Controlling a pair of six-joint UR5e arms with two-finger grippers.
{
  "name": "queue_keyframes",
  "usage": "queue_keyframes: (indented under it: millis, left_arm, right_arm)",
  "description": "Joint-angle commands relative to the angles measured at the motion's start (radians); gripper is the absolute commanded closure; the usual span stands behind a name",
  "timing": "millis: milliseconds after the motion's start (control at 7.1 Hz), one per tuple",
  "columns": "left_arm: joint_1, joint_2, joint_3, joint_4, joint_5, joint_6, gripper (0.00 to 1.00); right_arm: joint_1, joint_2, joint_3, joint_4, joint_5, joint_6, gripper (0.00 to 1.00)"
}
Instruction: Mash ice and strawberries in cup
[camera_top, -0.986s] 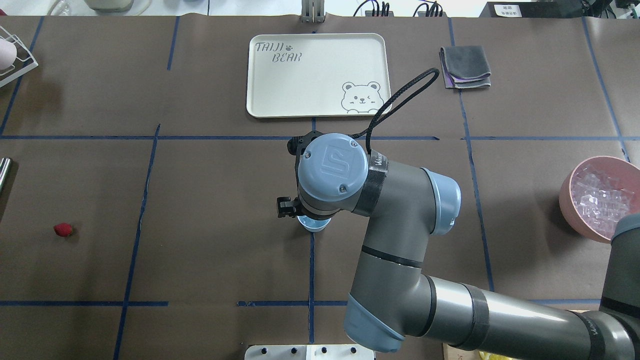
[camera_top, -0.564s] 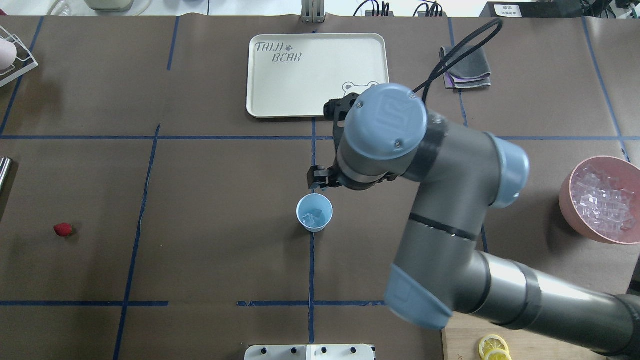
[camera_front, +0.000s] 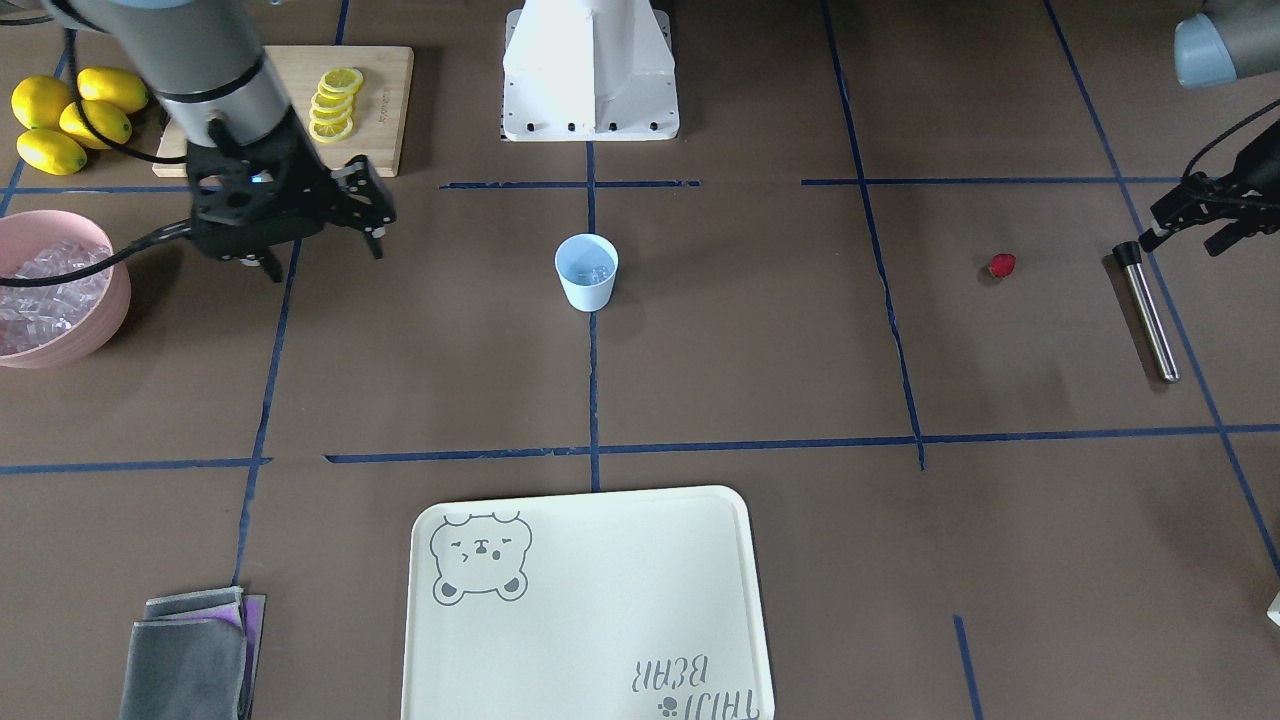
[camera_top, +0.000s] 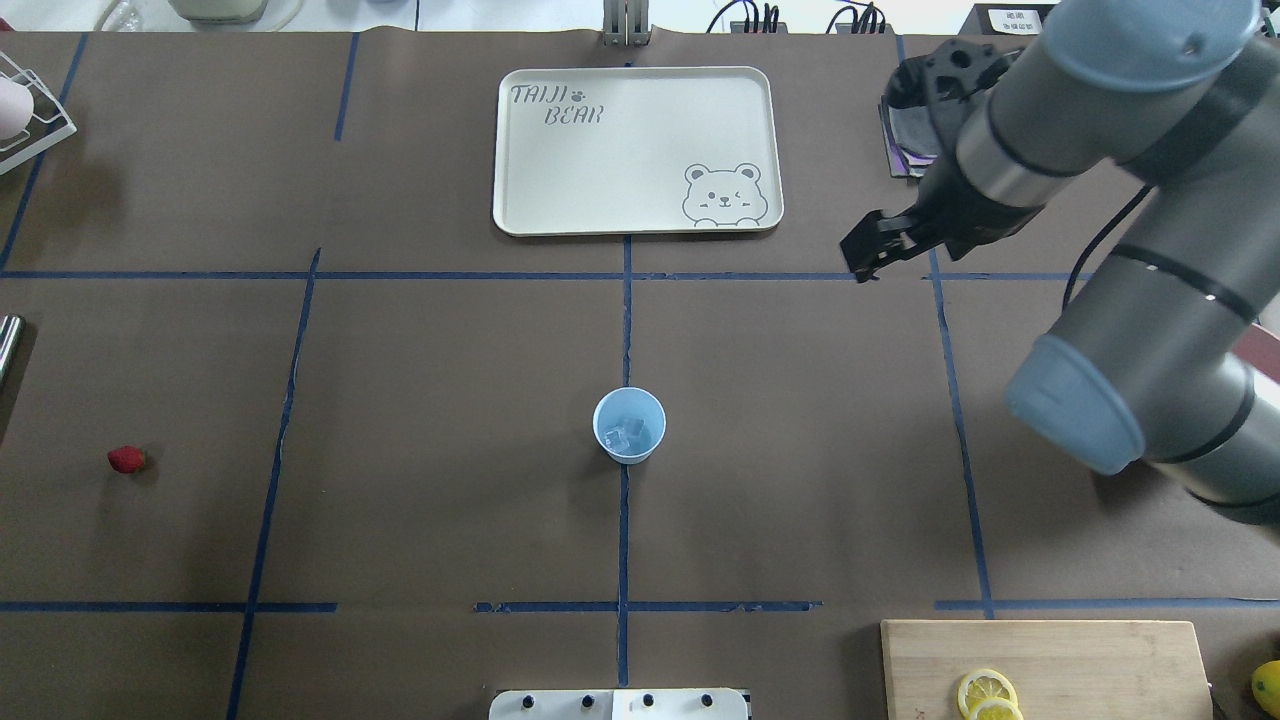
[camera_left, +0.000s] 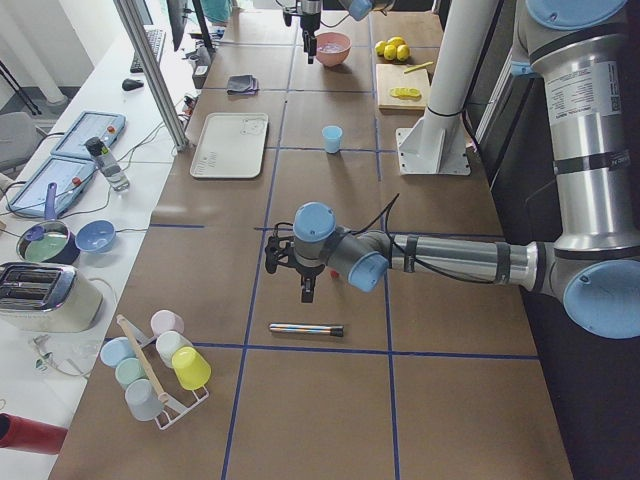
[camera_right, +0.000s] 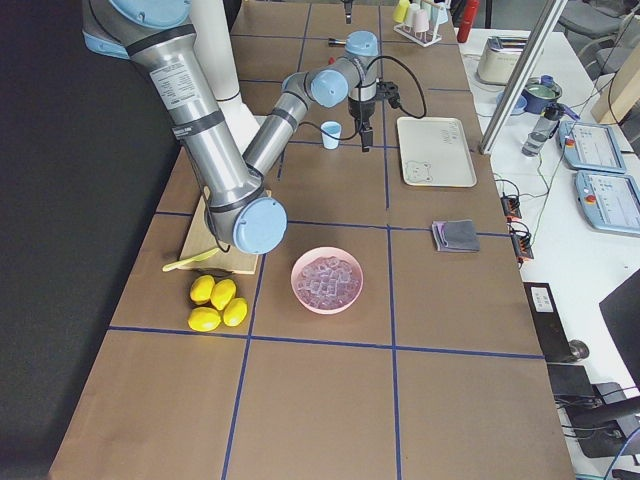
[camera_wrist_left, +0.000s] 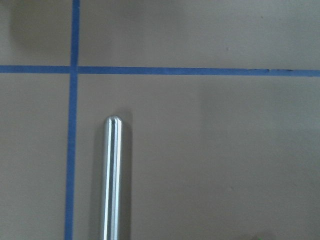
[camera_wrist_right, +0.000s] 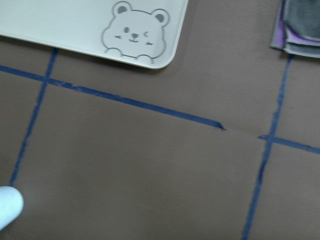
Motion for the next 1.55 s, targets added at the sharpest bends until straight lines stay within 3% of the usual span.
queue_keyframes:
  millis: [0, 282, 564, 705, 986, 1409]
  left_arm:
    - [0.171, 0.048, -0.104, -0.04, 0.129, -0.209, 0.0]
    - [0.345, 0.085, -0.101, -0.168, 0.323, -0.399, 0.0]
    - [0.461, 0.085, -0.071, -0.215, 0.457, -0.478, 0.0]
    - [0.486, 0.085, -0.028, -0.277, 0.467, -0.532, 0.0]
    - [0.556, 0.072, -0.003, -0.29, 0.543, -0.563, 0.0]
    - [0.56, 0.05, 0.019, -0.287, 0.547, -0.565, 0.03]
  right_arm:
    - [0.202, -0.169, -0.011, 0.02, 0.104, -0.282, 0.01]
    - [0.338, -0.259, -0.055, 0.036, 0.167, -0.456, 0.01]
    - [0.421, -0.372, -0.144, 0.216, 0.22, -0.53, 0.01]
    - [0.45, -0.423, -0.177, 0.305, 0.223, -0.535, 0.01]
    - [0.476, -0.432, -0.195, 0.318, 0.227, -0.536, 0.01]
    - [0.496, -0.434, -0.216, 0.318, 0.229, -0.536, 0.01]
